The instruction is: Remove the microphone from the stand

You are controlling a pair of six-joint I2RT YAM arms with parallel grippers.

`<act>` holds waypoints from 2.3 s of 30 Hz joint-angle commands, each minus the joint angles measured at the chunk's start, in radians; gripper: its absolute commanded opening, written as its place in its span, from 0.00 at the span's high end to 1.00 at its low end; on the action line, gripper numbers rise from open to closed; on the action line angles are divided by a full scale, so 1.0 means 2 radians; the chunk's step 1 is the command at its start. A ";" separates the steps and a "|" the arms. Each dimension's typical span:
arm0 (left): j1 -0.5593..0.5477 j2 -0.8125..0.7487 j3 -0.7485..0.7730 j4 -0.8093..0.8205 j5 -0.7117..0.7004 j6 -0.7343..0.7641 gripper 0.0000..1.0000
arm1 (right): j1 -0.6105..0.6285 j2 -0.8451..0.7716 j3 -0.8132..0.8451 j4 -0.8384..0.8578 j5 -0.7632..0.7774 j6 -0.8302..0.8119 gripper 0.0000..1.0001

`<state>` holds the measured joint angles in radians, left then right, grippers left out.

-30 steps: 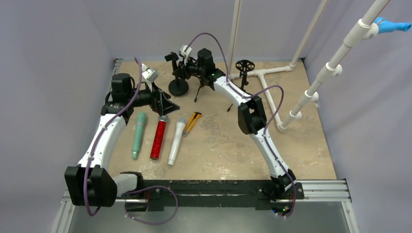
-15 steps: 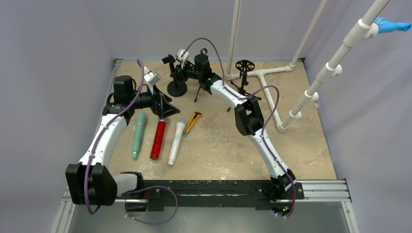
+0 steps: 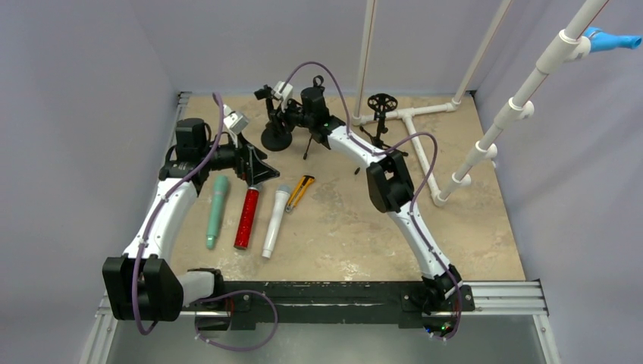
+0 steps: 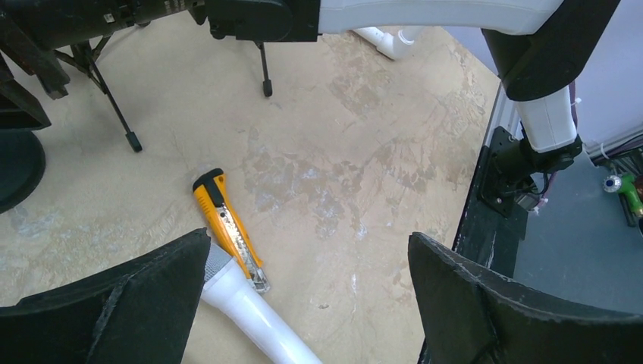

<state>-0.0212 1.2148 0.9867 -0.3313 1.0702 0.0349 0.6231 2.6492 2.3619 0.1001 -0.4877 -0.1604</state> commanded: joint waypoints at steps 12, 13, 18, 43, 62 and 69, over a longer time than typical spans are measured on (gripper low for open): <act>0.006 -0.033 0.054 0.007 -0.023 -0.013 0.00 | 0.004 -0.220 -0.146 -0.119 0.017 -0.048 0.48; 0.006 -0.032 0.059 0.008 -0.025 -0.021 0.00 | 0.004 -0.236 -0.161 -0.129 0.015 -0.051 0.48; 0.006 -0.028 0.083 0.015 -0.046 -0.057 0.00 | 0.004 -0.320 -0.228 -0.171 0.008 -0.055 0.48; 0.027 -0.065 0.099 -0.035 -0.261 -0.087 0.00 | -0.074 -0.666 -0.390 -0.309 0.112 -0.023 0.45; 0.027 -0.138 0.091 -0.104 -0.371 -0.054 0.00 | -0.142 -0.826 -0.551 -0.376 0.155 -0.022 0.43; 0.027 -0.173 0.077 -0.112 -0.397 -0.045 0.00 | -0.142 -0.834 -0.593 -0.364 0.150 0.012 0.43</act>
<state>0.0261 0.9310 1.1503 -0.5556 0.3260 -0.0849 0.3408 1.0061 1.2072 -0.6430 -0.1764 -0.1871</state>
